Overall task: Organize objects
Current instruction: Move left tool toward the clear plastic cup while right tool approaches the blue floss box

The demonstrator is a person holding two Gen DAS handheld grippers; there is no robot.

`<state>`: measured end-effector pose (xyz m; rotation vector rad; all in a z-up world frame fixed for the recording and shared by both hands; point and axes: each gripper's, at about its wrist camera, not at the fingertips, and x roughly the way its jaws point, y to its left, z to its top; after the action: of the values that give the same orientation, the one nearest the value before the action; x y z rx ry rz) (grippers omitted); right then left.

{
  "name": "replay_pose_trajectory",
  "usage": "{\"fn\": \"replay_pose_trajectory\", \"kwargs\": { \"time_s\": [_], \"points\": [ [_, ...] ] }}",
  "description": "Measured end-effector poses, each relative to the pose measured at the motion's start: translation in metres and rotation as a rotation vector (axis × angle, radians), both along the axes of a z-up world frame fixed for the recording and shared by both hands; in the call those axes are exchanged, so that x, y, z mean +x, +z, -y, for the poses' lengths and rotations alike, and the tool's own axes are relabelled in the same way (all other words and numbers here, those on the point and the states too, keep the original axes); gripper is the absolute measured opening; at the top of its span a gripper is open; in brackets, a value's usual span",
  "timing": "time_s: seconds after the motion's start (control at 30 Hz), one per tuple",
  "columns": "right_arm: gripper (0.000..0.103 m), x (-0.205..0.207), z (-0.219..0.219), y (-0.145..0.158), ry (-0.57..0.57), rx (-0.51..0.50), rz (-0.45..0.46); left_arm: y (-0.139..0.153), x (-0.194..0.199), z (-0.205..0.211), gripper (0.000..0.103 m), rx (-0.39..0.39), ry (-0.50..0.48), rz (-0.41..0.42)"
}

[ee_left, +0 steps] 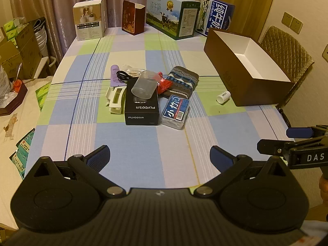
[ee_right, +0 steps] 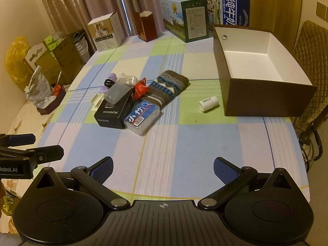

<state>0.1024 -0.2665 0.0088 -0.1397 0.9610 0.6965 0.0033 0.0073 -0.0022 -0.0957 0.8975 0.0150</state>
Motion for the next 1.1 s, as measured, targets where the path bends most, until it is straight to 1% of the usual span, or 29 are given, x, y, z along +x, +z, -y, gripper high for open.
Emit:
{"fn": "replay_pose_trajectory", "kwargs": {
  "time_s": [0.77,1.1],
  "points": [
    [0.101,0.018,-0.016,-0.004,0.037,0.000,0.000,0.000,0.014,-0.012,0.102,-0.006,0.037,-0.010],
    [0.101,0.033,-0.022,-0.009,0.041,-0.001,-0.002,-0.002,0.026,-0.018,0.102,-0.005,0.059,-0.024]
  ]
}}
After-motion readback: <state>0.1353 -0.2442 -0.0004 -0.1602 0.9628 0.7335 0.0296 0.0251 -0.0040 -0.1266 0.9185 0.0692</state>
